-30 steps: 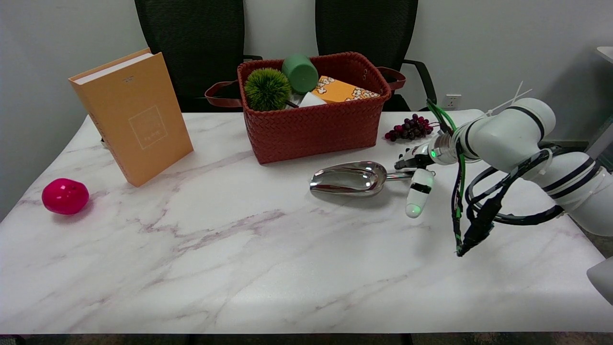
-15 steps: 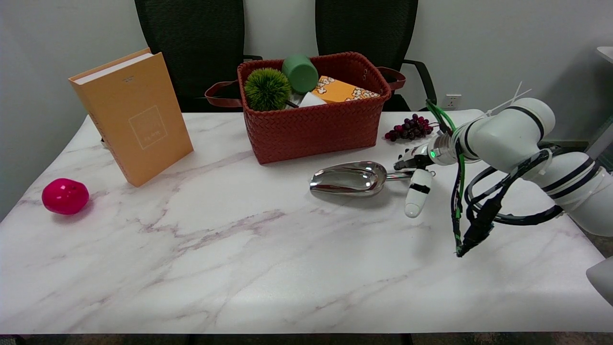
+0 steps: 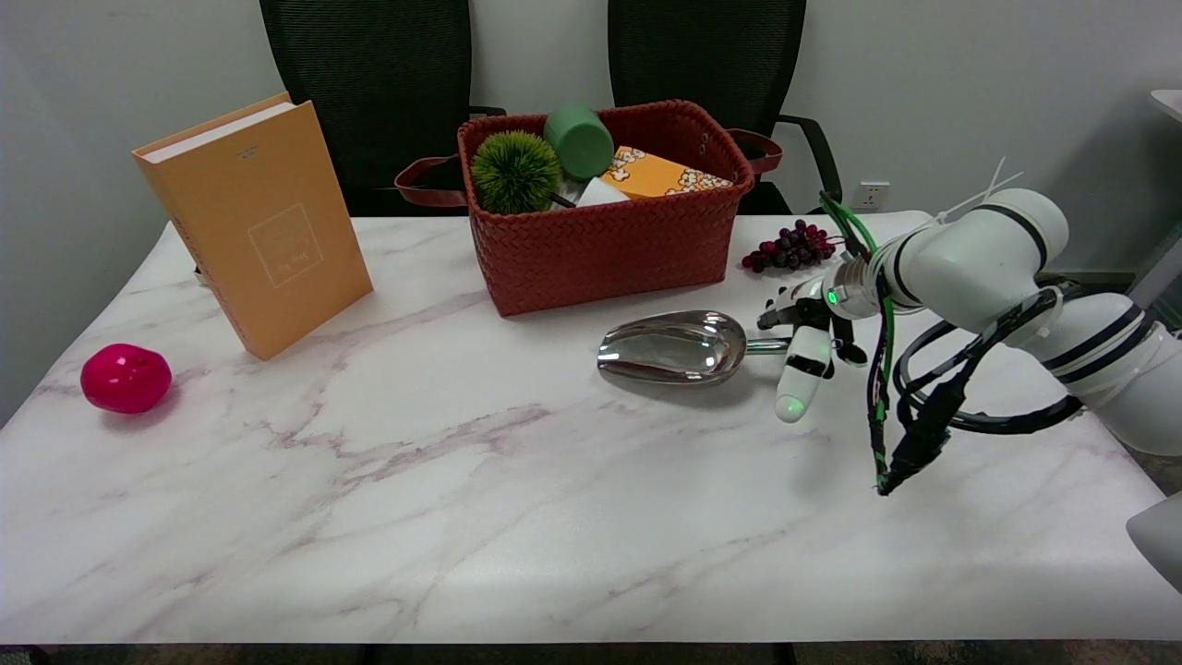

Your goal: Pick up the stainless steel scoop.

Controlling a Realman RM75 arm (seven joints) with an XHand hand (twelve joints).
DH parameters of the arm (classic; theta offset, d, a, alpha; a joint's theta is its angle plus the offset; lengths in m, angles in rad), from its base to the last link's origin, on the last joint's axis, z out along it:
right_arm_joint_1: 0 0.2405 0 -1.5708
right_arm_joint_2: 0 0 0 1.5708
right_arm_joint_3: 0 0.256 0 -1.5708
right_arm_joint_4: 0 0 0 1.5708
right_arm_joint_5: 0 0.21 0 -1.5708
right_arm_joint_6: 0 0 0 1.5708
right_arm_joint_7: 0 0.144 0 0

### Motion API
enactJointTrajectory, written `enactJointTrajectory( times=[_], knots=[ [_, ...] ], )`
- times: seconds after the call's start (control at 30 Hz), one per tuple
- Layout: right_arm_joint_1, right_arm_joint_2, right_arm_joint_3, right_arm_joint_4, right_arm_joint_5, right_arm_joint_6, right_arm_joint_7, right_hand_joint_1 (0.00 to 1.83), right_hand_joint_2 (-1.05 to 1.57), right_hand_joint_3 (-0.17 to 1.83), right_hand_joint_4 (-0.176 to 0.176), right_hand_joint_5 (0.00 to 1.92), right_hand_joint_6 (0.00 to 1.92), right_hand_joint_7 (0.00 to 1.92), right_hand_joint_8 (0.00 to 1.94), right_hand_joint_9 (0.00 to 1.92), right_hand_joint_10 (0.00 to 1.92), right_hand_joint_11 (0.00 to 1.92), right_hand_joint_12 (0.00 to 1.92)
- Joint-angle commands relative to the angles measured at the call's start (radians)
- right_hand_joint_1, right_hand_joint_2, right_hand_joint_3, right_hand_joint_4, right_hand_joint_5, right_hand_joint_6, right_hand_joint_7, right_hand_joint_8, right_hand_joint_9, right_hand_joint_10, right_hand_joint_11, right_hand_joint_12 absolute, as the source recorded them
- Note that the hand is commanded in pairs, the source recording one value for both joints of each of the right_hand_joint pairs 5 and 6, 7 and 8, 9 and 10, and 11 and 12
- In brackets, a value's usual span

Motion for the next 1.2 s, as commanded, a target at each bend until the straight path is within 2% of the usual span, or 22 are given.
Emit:
enactJointTrajectory(
  times=[0.03,0.43,0.7,1.07,1.13,1.2],
  knots=[
    [0.002,-0.007,-0.001,0.001,-0.006,0.006,0.003,0.99,-0.64,0.62,0.000,0.05,0.05,0.95,0.95,1.01,1.01,1.49,1.49],
    [0.008,-0.022,-0.004,-0.018,-0.009,0.013,0.001,0.99,-0.65,0.65,0.000,0.06,0.06,0.94,0.94,0.99,0.99,1.48,1.48],
    [0.020,-0.029,0.006,-0.017,-0.023,0.010,-0.005,1.01,-0.70,0.69,0.000,0.31,0.31,1.08,1.08,1.12,1.12,1.55,1.55],
    [0.022,-0.029,0.021,0.025,-0.048,-0.036,-0.005,1.01,-0.71,0.75,0.000,0.33,0.33,1.09,1.09,1.14,1.14,1.56,1.56],
    [0.022,-0.029,0.023,0.028,-0.048,-0.039,-0.005,1.01,-0.72,0.77,0.000,0.36,0.36,1.13,1.13,1.17,1.17,1.57,1.57],
    [0.022,-0.029,0.023,0.030,-0.048,-0.039,-0.005,1.02,-0.73,0.81,0.000,0.49,0.49,1.20,1.20,1.22,1.22,1.59,1.59]
  ],
)
